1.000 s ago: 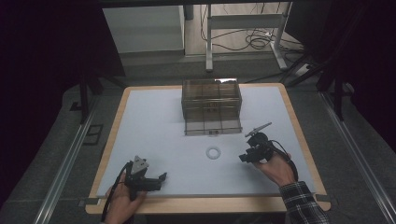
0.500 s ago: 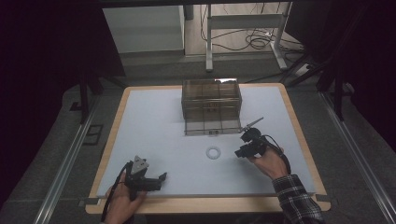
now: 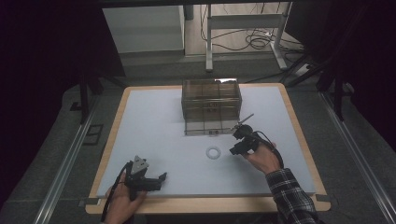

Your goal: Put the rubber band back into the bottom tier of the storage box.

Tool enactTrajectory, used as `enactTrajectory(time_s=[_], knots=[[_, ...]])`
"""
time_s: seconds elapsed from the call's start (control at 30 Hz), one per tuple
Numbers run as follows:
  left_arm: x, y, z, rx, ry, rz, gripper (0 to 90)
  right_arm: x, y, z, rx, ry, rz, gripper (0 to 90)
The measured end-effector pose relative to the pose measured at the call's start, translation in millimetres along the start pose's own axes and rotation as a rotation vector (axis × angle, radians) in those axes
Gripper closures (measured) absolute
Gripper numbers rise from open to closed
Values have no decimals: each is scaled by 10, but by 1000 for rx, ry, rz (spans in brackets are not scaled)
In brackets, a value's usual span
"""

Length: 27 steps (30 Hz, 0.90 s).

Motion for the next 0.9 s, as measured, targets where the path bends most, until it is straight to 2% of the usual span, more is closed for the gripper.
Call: enactTrajectory(time_s=[0.37,0.9], knots=[[0,0,0,0,0,0,0,-81,97,193,-50,-48,11,726],[0,0,0,0,0,0,0,-211,226,435,-108,-101,17,745]])
Point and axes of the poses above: each handheld gripper's, and its own axes: y roughly forward along the jaws, z roughly out of its top, x roughly to its right, the point moved 2 cm from there along y, roughly forward along the jaws, and after that the axes turned 4 degrees about z, right-handed, at the moved point
